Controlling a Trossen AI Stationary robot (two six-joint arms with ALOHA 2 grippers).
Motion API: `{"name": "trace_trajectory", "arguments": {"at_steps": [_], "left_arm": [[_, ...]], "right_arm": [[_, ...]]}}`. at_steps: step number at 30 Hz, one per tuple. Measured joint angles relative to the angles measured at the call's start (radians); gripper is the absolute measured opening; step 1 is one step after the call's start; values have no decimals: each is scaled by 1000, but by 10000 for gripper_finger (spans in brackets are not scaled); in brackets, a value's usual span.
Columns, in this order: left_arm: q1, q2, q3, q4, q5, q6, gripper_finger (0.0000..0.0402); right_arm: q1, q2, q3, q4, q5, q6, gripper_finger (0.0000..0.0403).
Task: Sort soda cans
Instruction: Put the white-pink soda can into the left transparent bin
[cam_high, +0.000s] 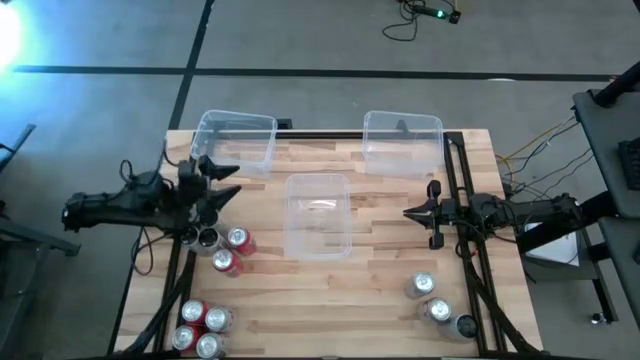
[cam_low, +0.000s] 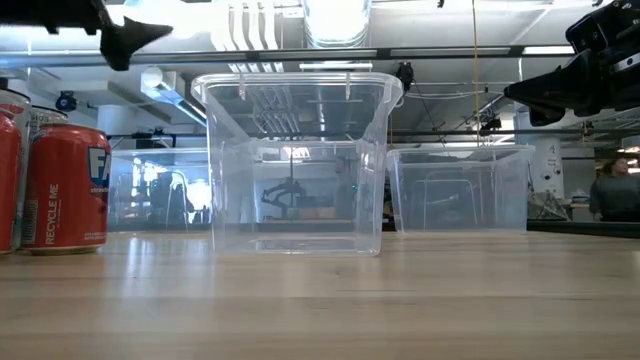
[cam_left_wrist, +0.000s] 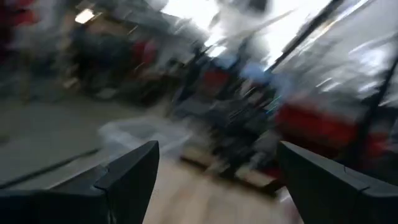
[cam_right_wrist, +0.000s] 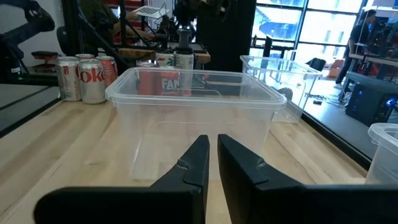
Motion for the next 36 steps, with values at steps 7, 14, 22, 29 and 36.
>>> {"name": "trace_trajectory", "arguments": {"at_steps": [7,14,22,29,36], "left_arm": [[0,177,281,-388,-188,-32,309],[1,352,603,-755,-314,-154,309],[0,529,845,-1229,-187,-559,309],[0,664,917,-1512,-92,-795,309],[0,738,882,-1583,70,-923,309]], "right_arm": [[0,0,0,0,0,0,29],[0,0,0,0,0,0,29],[0,0,0,0,0,0,29],[0,0,0,0,0,0,29],[0,0,0,0,0,0,29]]}}
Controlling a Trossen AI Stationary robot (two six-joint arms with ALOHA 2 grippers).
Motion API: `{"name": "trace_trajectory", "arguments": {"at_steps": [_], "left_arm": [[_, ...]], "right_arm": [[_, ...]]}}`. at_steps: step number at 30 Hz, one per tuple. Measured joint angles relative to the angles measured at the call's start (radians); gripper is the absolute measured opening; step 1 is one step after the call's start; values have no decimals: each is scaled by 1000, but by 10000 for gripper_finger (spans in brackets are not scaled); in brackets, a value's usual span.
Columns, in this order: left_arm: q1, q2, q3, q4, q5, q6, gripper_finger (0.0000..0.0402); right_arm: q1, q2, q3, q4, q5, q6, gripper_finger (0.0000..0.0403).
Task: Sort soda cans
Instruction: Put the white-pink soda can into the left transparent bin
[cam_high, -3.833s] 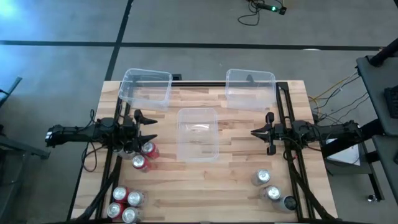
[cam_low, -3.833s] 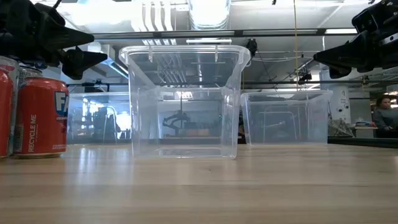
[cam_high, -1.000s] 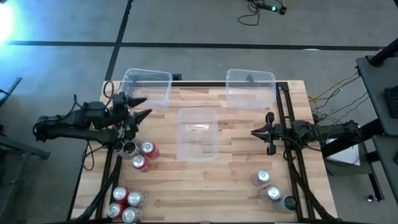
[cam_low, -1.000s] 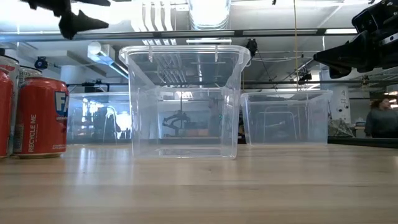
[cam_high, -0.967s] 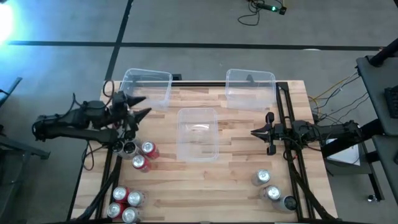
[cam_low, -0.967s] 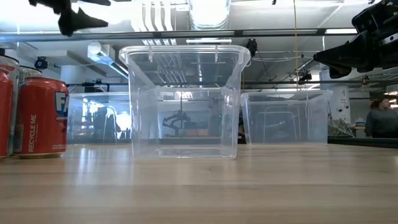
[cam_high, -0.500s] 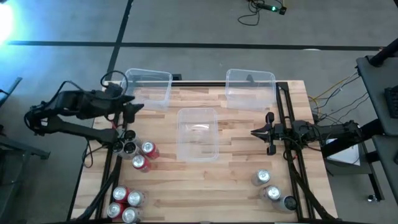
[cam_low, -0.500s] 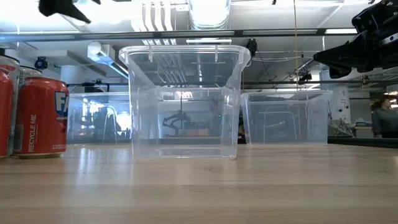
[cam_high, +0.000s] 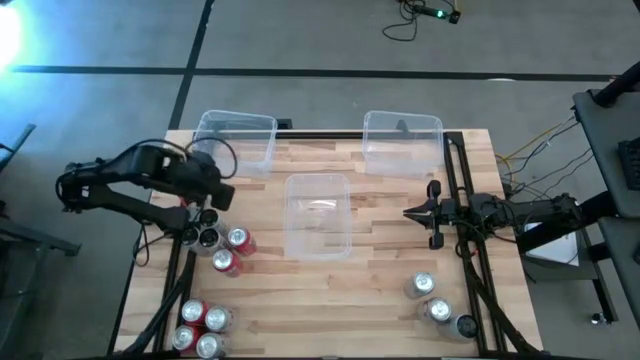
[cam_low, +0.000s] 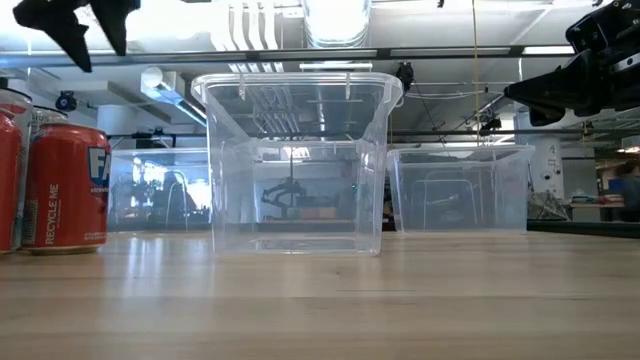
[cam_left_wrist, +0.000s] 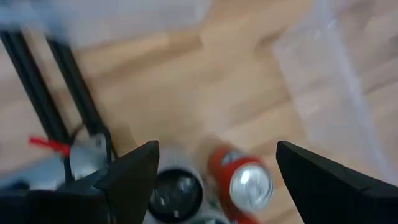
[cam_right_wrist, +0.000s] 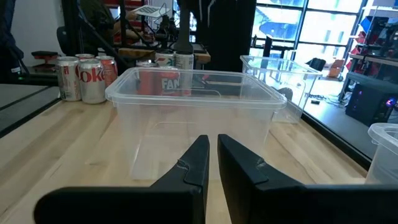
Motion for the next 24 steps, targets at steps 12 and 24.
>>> {"name": "trace_trajectory", "arguments": {"at_steps": [12,24], "left_arm": [[1,24,-107,1,127,-77,358],[3,23,-238,1,189,-91,397]], "right_arm": [[0,0,0,0,0,0,29],[0,0,0,0,0,0,29]]}}
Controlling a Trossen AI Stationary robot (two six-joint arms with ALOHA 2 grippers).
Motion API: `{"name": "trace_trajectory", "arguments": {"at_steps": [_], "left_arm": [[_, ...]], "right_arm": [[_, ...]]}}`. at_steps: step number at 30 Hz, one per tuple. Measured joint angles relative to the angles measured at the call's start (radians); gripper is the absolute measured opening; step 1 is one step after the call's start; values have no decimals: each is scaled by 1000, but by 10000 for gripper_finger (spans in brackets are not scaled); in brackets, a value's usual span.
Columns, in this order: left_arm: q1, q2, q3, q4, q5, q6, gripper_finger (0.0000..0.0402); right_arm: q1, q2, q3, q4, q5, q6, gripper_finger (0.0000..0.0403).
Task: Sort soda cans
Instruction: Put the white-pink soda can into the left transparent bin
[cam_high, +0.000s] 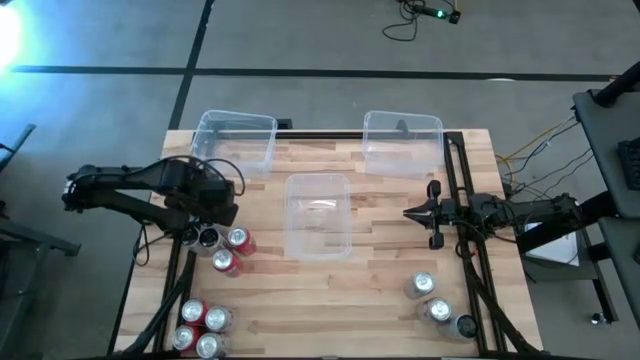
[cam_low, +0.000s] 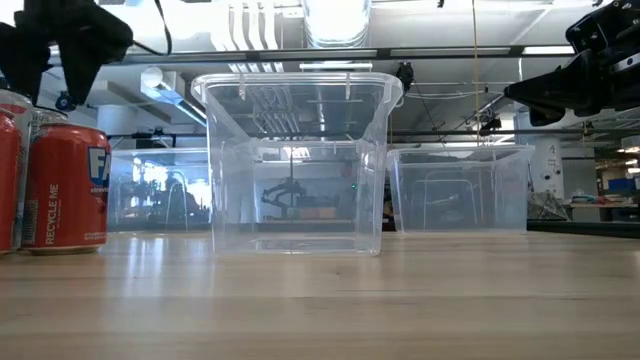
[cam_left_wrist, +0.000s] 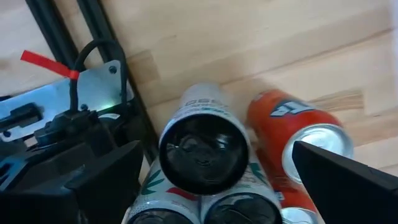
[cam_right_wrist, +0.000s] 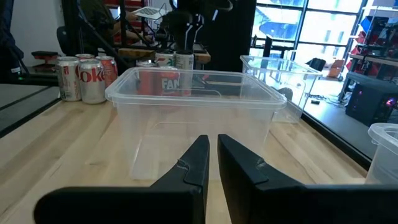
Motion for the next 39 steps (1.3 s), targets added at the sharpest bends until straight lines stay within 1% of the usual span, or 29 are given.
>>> {"name": "trace_trajectory", "arguments": {"at_steps": [13,17,22,27,34,39], "left_arm": [[1,25,-116,12,24,19,396],[12,25,-158,69,23,24,389],[16,27,-177,122,23,38,363],[16,27,-176,121,24,40,331],[17,27,-176,116,65,86,282],[17,27,-175,115,68,87,259]], "right_arm": [[0,0,0,0,0,0,29],[0,0,0,0,0,0,29],[0,0,0,0,0,0,29],[0,0,0,0,0,0,29],[0,0,0,0,0,0,29],[0,0,0,0,0,0,29]]}}
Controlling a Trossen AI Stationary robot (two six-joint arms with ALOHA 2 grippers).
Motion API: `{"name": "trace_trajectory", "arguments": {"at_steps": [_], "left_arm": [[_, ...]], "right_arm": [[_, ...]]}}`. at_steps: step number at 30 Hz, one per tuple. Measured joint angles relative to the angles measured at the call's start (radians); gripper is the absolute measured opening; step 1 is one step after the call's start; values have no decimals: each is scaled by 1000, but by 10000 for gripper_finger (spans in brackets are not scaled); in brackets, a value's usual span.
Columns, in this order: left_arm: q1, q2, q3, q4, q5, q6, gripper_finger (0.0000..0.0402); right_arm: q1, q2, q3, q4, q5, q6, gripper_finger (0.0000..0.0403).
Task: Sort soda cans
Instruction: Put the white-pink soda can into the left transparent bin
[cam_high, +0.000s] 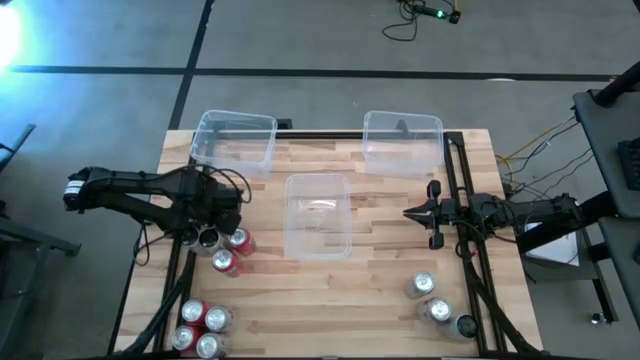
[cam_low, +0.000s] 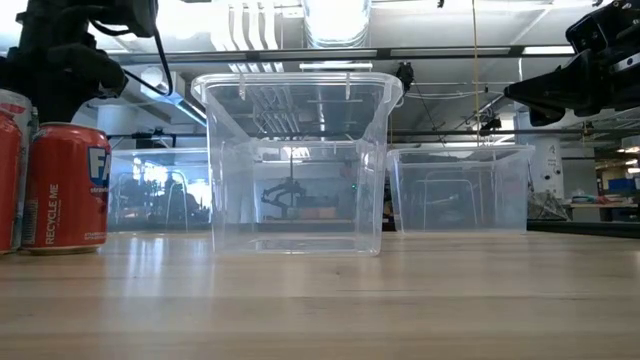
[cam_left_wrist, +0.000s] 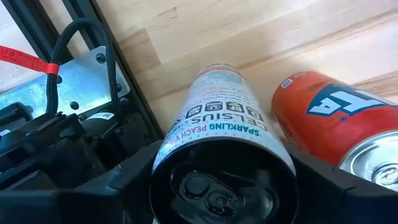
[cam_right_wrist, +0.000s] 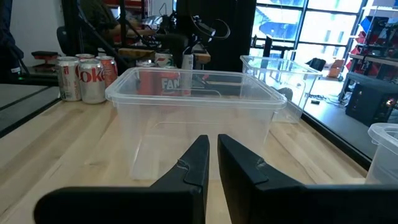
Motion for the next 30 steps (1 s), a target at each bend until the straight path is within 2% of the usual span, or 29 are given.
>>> {"name": "trace_trajectory", "arguments": {"at_steps": [10,15,20,23,30], "left_arm": [[0,1,44,-21,-25,7,252],[2,1,142,-72,-126,8,251],[2,1,277,-121,-163,32,250],[3,1,374,-114,-232,56,250],[4,2,614,-116,-505,98,249]], "right_arm": [[0,0,0,0,0,0,29],[0,0,0,0,0,0,29],[0,0,0,0,0,0,29],[0,0,0,0,0,0,29],[0,0,0,0,0,0,29]]}}
